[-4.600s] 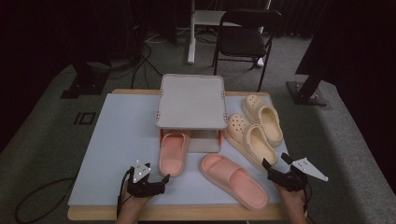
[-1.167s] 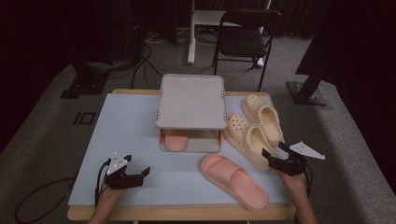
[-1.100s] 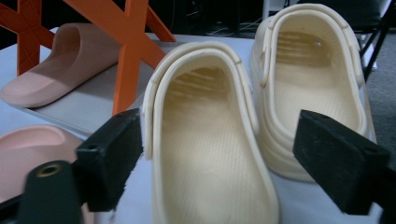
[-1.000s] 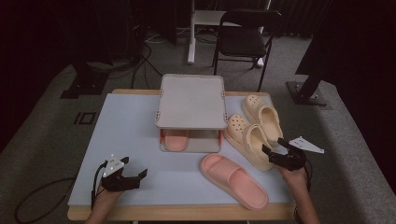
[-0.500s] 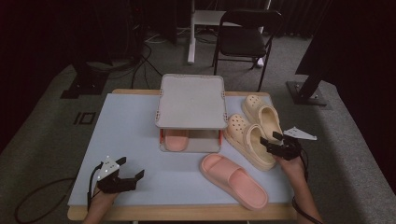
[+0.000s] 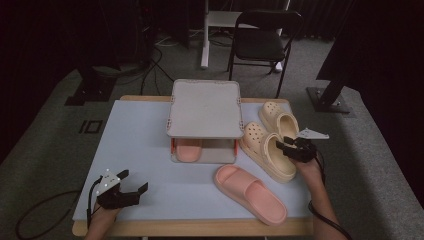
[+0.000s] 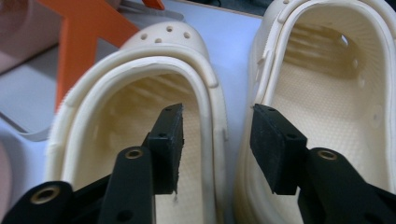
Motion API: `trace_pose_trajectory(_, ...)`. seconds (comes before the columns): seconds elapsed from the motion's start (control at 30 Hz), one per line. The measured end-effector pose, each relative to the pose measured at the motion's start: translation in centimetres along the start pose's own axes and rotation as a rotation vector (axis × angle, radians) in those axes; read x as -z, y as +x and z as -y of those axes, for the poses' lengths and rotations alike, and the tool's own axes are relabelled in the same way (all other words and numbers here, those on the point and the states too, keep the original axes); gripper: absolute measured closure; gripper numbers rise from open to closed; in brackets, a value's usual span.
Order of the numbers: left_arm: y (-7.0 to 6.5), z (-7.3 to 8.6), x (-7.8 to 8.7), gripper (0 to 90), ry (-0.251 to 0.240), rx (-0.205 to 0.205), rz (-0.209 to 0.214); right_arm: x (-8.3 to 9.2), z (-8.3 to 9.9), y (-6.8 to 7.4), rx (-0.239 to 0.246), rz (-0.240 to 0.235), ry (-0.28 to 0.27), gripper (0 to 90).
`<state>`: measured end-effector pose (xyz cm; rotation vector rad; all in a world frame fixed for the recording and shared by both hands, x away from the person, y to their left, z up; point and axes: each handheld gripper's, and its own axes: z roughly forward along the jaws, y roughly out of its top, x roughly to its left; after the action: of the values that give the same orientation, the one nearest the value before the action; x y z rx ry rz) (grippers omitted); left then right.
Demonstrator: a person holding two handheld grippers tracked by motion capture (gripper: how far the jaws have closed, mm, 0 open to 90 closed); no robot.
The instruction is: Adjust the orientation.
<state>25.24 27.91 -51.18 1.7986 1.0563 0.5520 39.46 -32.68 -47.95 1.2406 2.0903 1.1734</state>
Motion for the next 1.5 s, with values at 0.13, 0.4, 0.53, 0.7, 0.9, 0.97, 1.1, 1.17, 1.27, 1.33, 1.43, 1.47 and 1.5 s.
trace_pose_trajectory(0.13, 0.0, 0.0, 0.0, 7.3, -0.001, -0.004, 0.004, -0.7, -0.1, 0.1, 0.009, -0.029, 0.03, 59.9)
trace_pose_trajectory(0.4, 0.1, 0.3, -0.1, 7.3, -0.004, 0.009, 0.005, -1.4, -0.2, 0.0, -0.006, -0.03, 0.065, 76.3)
trace_pose_trajectory(0.53, 0.1, 0.5, -0.2, 7.3, 0.0, 0.014, 0.005, -1.3, -0.2, -0.2, -0.035, -0.054, 0.06, 77.2)
trace_pose_trajectory(0.7, 0.0, 0.5, -0.2, 7.3, -0.004, 0.016, 0.007, -0.7, -0.2, -0.1, -0.046, -0.074, 0.06, 77.5)
trace_pose_trajectory(0.9, 0.0, 0.5, -0.2, 7.3, -0.007, 0.016, 0.008, 0.7, 0.1, 0.3, -0.042, -0.09, 0.055, 77.5)
trace_pose_trajectory(0.97, -0.1, 0.4, -0.2, 7.3, -0.01, 0.019, 0.012, 1.2, 0.3, 0.5, -0.043, -0.101, 0.051, 77.4)
trace_pose_trajectory(1.1, -0.1, 0.4, -0.2, 7.3, -0.011, 0.011, 0.011, 2.3, 0.9, 0.7, -0.041, -0.107, 0.035, 77.4)
trace_pose_trajectory(1.17, -0.1, 0.3, -0.2, 7.3, -0.01, 0.01, 0.011, 2.8, 1.3, 0.8, -0.045, -0.114, 0.03, 77.4)
trace_pose_trajectory(1.27, -0.1, 0.4, -0.2, 7.3, -0.01, 0.012, 0.012, 3.2, 2.0, 0.9, -0.05, -0.122, 0.034, 77.4)
trace_pose_trajectory(1.33, -0.1, 0.4, -0.2, 7.3, -0.013, 0.014, 0.013, 3.4, 2.5, 1.0, -0.045, -0.115, 0.041, 77.4)
trace_pose_trajectory(1.43, 0.0, 0.4, -0.3, 7.3, -0.012, 0.014, 0.011, 3.8, 3.2, 0.8, -0.055, -0.107, 0.041, 77.4)
trace_pose_trajectory(1.47, 0.0, 0.4, -0.3, 7.3, -0.012, 0.013, 0.011, 3.8, 3.4, 0.7, -0.057, -0.106, 0.04, 77.4)
trace_pose_trajectory(1.5, 0.0, 0.4, -0.3, 7.3, -0.011, 0.014, 0.011, 3.9, 3.5, 0.7, -0.062, -0.103, 0.042, 77.3)
